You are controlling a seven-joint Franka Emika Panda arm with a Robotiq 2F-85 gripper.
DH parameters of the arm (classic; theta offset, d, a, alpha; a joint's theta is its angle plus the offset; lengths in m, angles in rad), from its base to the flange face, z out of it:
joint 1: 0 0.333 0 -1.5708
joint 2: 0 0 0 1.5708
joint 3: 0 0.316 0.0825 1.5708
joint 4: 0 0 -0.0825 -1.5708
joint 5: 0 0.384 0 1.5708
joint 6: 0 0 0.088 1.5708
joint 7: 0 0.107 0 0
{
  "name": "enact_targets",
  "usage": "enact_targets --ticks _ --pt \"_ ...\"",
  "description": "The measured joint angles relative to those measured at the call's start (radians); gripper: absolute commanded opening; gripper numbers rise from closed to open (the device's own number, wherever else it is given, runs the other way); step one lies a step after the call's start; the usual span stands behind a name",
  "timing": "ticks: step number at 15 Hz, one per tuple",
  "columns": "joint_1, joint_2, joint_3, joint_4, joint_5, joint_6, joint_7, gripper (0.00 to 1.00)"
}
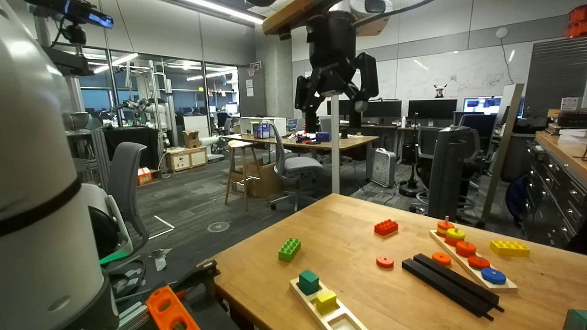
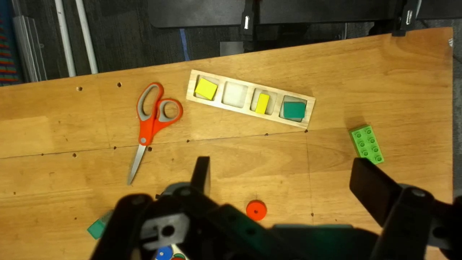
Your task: Place the orange ring on the left on the wooden board
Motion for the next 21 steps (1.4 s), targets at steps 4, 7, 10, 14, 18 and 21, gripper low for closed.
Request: enact_targets --ticks 4,7,10,14,18,21 --pt "-0.001 0.054 -0.028 -0.052 0.000 0.137 0.022 1.00" --pt "-0.007 0.109 -0.056 -0.090 0.012 0.275 0.048 1.00" --pt "-0.017 0.153 -0.086 -0.131 0.068 0.434 0.062 1.00" --pt "-0.032 0.207 -0.118 -0.190 0.155 0.614 0.066 1.00" --pt "-0.044 0.287 -0.124 -0.219 0.175 0.743 0.105 1.00" --pt "-0.044 0.373 -0.122 -0.212 0.179 0.816 0.134 1.00"
